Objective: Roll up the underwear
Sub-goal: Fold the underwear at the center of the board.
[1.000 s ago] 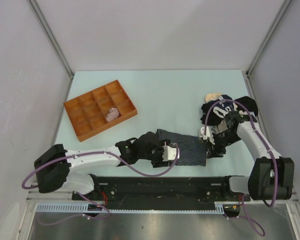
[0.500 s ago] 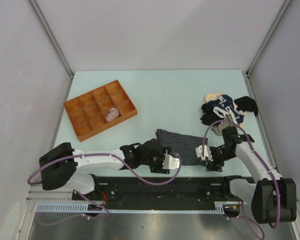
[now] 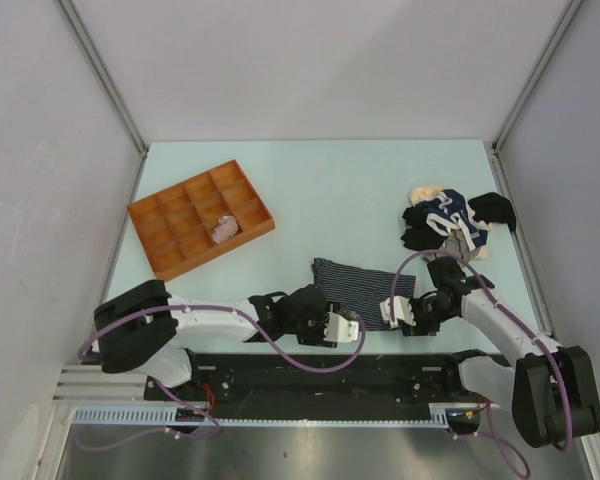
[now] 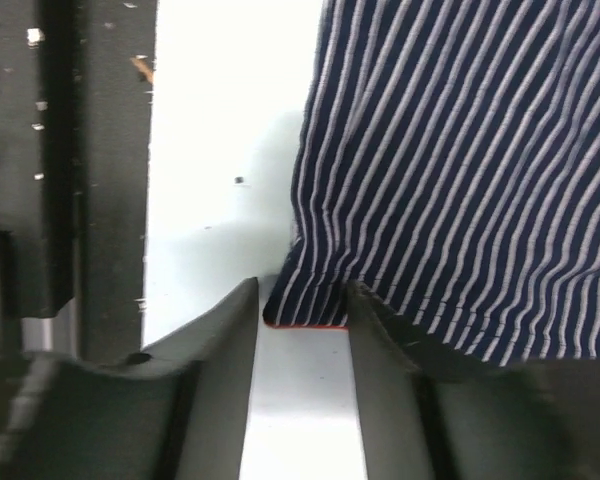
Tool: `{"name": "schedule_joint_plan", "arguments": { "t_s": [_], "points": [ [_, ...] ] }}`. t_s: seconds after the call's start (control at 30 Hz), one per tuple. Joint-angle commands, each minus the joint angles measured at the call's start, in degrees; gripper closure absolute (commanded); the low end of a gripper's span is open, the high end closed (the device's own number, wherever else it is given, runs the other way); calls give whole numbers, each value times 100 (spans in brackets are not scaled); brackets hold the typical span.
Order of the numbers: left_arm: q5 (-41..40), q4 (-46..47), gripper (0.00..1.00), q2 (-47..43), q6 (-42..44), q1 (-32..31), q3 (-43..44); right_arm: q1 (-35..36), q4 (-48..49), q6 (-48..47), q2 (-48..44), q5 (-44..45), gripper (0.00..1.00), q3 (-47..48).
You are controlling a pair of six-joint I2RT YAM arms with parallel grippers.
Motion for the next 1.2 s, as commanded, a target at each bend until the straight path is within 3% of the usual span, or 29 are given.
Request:
{"name": "schedule_joint_plan", "arguments": {
  "t_s": [0.0, 0.07, 0.1, 0.2, 0.37, 0.57, 0.73, 1.17],
  "points": [
    [-356, 318, 45, 267, 167, -43, 27, 67, 268, 195, 44, 315, 64, -140],
    [-453, 257, 50, 382, 203, -52, 123, 67, 216, 169, 71, 350, 69, -158],
    [-471, 230, 60, 461, 229, -43, 159, 67, 207, 160, 88, 351, 73, -167],
    [-628, 186, 78, 532, 247, -52, 221, 67, 101, 134, 45, 333, 79, -167],
    [-648, 55, 100, 427, 282, -17, 238, 58, -390, 151, -78, 71, 87, 70],
    [222, -533, 100, -258, 273, 246, 466, -108, -1129, 529, 88, -650, 89, 842],
    [916, -894, 100, -330, 440, 790, 967, -477, -1472, 757, 789, -950, 90, 1511],
    [1419, -1668, 100, 1383, 704, 1855, 2945, -1076, -1103, 1601, 2451, -696, 91, 2391]
  ]
}}
